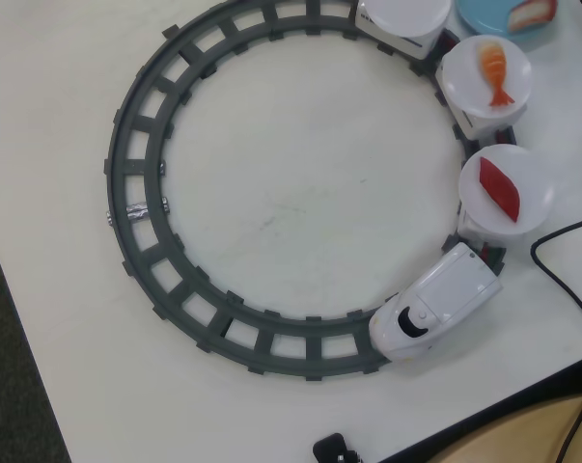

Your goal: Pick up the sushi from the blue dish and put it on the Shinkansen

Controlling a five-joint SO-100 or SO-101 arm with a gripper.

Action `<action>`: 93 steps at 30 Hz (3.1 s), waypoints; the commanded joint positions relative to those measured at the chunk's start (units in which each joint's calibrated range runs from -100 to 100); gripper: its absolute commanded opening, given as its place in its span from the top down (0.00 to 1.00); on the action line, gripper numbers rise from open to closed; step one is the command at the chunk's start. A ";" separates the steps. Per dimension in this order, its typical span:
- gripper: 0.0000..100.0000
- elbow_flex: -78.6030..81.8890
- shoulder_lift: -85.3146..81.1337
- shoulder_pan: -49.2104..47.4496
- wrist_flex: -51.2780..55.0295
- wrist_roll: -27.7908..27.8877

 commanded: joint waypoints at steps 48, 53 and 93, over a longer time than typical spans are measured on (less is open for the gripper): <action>0.69 -60.15 47.19 -4.18 24.17 -6.16; 0.69 -55.84 47.19 -6.56 21.52 -7.10; 0.98 -52.88 59.55 -6.21 15.19 -6.84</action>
